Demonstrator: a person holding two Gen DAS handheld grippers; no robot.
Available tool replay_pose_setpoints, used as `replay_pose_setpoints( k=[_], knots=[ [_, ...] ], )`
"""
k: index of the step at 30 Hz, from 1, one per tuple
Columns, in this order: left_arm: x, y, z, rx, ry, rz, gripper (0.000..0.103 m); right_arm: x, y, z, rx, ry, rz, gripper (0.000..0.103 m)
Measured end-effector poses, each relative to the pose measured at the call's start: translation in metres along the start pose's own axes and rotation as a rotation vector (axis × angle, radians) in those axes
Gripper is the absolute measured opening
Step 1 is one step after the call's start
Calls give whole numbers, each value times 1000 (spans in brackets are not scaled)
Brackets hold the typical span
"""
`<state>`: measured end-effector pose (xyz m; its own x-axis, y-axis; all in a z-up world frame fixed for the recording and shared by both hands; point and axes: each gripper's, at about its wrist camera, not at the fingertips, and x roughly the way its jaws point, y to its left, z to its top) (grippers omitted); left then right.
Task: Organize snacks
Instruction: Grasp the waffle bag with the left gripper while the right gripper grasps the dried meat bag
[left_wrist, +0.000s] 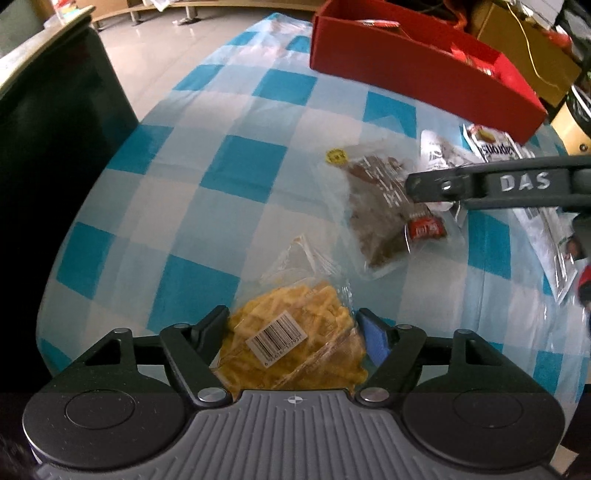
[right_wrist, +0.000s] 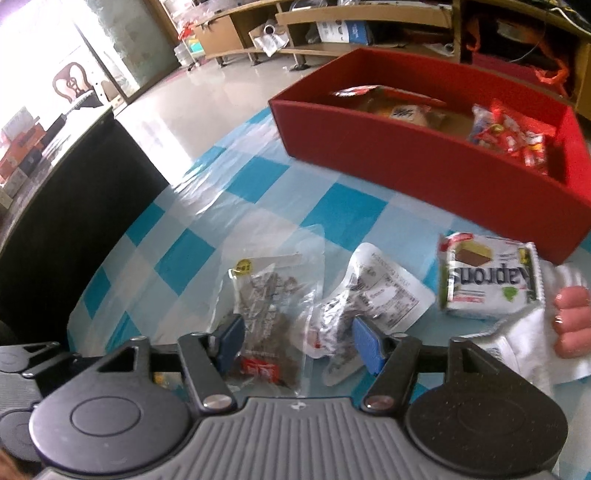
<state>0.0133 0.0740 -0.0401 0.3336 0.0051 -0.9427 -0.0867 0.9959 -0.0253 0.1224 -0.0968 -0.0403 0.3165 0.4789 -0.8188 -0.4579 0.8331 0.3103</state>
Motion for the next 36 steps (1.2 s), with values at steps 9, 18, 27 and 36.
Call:
replay_pose_setpoints(
  k=[9,18,27,36],
  knots=[
    [9,10,2,-28,17,-25,80,11,15,10,5,35,112,76],
    [11,9,-2,-6,21,-19,83,32,48,-3,-255,38,-20,79],
    [18,7,-6,35,25,13,85,42,71,-21,-440,33,-93,91],
    [17,10,-3,-8,27,-19,84,21,47,-18,-327,8,-77,81]
  ],
)
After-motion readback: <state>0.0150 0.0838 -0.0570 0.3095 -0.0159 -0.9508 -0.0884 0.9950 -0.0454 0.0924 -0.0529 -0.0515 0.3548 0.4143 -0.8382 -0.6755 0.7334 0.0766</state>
